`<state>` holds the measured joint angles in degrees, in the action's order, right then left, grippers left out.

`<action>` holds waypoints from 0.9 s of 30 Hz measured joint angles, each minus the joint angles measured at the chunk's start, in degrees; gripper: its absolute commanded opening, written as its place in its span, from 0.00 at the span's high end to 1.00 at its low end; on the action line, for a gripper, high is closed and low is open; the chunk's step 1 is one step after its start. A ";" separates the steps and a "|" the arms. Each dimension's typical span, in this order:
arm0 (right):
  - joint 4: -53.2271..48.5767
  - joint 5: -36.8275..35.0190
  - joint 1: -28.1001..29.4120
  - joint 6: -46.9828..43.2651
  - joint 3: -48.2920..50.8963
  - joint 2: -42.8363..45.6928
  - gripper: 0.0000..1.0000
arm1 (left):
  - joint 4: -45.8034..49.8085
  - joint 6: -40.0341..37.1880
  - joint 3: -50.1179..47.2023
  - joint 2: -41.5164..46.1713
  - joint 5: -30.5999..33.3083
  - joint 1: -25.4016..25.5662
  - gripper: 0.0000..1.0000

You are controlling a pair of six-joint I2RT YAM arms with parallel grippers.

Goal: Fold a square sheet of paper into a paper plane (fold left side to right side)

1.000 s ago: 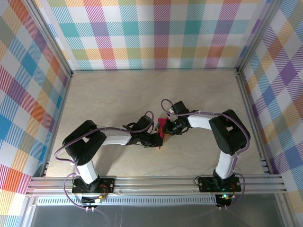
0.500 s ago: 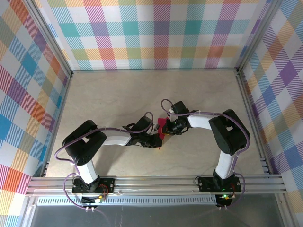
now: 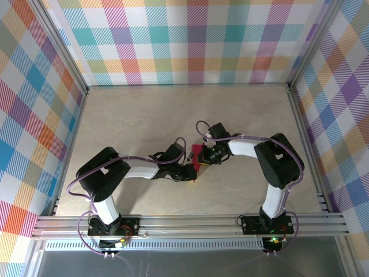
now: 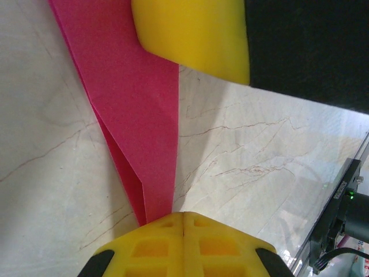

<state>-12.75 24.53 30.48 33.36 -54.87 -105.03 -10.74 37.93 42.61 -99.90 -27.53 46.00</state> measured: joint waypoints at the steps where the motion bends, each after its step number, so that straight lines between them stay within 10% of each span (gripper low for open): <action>1: -0.02 0.00 0.00 0.00 -0.02 -0.02 1.00 | -0.17 0.00 -0.17 0.00 -0.02 0.00 1.00; 27: -0.92 -0.02 0.00 0.00 -0.59 -0.26 1.00 | -2.89 -0.24 -6.73 4.28 -0.94 1.40 1.00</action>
<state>-13.67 24.51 30.48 33.36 -55.46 -105.30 -13.63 37.69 35.88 -95.61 -28.47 47.40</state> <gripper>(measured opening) 0.050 0.050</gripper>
